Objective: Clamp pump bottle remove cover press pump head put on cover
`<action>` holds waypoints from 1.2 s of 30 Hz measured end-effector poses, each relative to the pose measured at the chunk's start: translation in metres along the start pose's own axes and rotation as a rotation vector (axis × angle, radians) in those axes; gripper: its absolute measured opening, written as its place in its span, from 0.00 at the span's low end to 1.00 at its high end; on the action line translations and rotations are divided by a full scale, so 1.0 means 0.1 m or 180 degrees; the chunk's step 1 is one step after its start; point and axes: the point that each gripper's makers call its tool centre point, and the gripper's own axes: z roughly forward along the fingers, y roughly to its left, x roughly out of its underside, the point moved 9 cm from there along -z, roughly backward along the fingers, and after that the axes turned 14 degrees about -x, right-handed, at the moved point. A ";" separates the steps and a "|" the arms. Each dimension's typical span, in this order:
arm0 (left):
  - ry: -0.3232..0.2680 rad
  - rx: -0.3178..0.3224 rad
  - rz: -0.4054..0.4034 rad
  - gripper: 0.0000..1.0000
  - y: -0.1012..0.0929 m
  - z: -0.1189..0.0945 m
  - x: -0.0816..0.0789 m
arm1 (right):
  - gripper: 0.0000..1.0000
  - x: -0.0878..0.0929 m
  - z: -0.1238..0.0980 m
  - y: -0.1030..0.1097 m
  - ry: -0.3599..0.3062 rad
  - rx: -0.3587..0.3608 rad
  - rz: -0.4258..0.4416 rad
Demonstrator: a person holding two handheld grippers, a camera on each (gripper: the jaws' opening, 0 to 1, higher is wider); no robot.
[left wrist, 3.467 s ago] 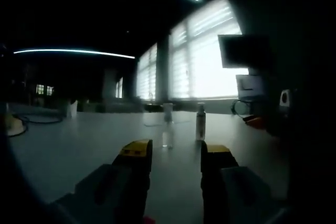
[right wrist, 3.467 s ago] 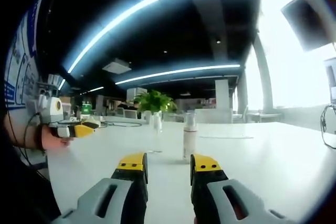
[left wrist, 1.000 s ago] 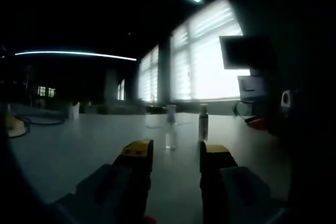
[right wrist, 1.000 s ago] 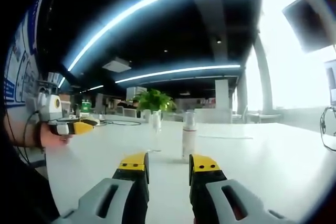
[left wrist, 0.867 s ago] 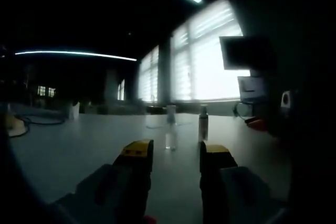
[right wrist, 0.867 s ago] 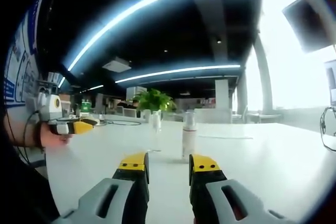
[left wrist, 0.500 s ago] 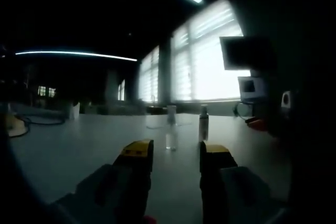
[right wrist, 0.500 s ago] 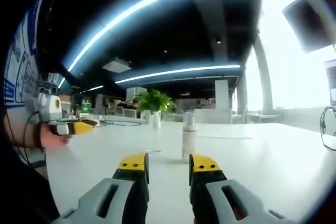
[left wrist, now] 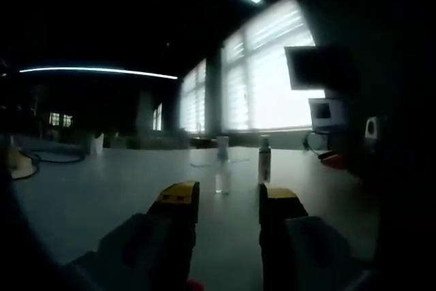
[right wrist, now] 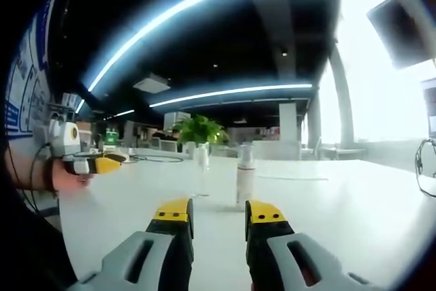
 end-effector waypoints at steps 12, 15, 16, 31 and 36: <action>-0.0001 0.0002 0.0002 0.26 -0.02 0.00 -0.01 | 0.24 0.00 0.00 -0.01 0.0007 0.0005 -0.0010; -0.0002 -0.0002 0.0002 0.26 -0.01 0.00 -0.01 | 0.24 0.00 0.00 -0.01 0.0008 0.0007 -0.0012; -0.0003 -0.0002 0.0001 0.26 -0.02 0.01 -0.01 | 0.24 0.00 0.00 -0.01 0.0009 0.0007 -0.0011; 0.0001 0.0003 0.0013 0.26 -0.02 0.01 0.00 | 0.24 0.00 0.00 0.00 0.0018 0.0014 -0.0025; 0.0001 -0.0001 0.0018 0.26 -0.02 0.00 0.00 | 0.24 0.00 0.00 0.00 0.0021 0.0016 -0.0030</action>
